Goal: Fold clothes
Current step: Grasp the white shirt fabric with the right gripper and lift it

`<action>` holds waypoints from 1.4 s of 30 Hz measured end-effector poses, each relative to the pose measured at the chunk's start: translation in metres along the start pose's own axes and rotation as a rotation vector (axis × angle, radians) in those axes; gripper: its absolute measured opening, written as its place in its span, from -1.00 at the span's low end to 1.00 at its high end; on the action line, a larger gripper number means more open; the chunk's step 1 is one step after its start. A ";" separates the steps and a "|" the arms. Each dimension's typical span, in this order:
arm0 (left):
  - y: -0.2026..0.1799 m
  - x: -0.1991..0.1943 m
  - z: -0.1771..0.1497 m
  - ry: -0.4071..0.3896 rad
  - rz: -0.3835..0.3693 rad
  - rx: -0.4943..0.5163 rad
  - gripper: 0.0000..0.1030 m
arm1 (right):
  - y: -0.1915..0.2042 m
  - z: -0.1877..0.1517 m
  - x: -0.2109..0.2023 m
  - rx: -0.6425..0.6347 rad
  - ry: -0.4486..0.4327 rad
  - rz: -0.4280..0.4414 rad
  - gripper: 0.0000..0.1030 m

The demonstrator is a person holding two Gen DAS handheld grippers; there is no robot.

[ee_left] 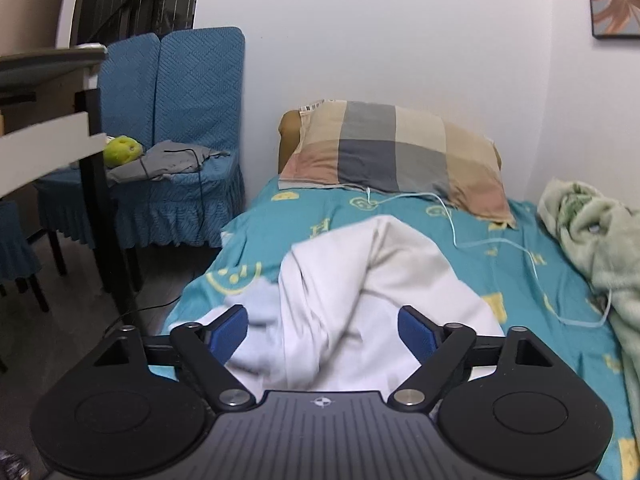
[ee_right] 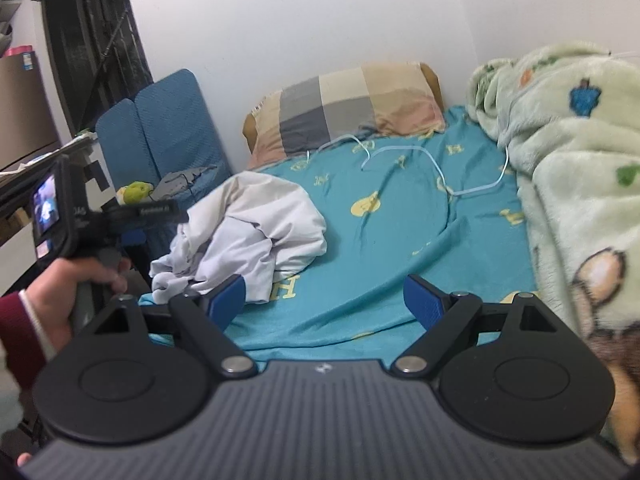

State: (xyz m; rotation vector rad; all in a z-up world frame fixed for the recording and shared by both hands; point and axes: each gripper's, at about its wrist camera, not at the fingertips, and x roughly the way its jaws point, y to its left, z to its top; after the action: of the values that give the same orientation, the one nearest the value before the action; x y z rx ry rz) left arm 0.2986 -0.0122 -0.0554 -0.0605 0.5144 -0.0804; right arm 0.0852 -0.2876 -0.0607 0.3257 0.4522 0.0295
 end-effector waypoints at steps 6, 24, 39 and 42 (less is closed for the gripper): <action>0.007 0.067 0.008 0.040 -0.018 0.000 -0.71 | -0.004 -0.005 0.030 0.010 0.034 -0.010 0.70; -0.055 -0.197 -0.036 -0.058 -0.457 0.258 -0.92 | -0.011 0.008 -0.014 0.066 -0.145 0.015 0.70; -0.007 -0.236 -0.120 0.160 -0.483 -0.040 -0.29 | 0.018 0.011 -0.007 0.019 0.033 0.208 0.67; 0.010 -0.233 -0.113 0.158 -0.456 -0.115 -0.12 | 0.028 0.023 0.022 -0.008 0.085 0.220 0.56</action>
State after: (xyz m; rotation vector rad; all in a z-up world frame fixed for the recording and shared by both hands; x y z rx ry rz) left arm 0.0415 0.0152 -0.0407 -0.2857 0.6559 -0.5048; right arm 0.1161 -0.2659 -0.0415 0.3661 0.4984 0.2598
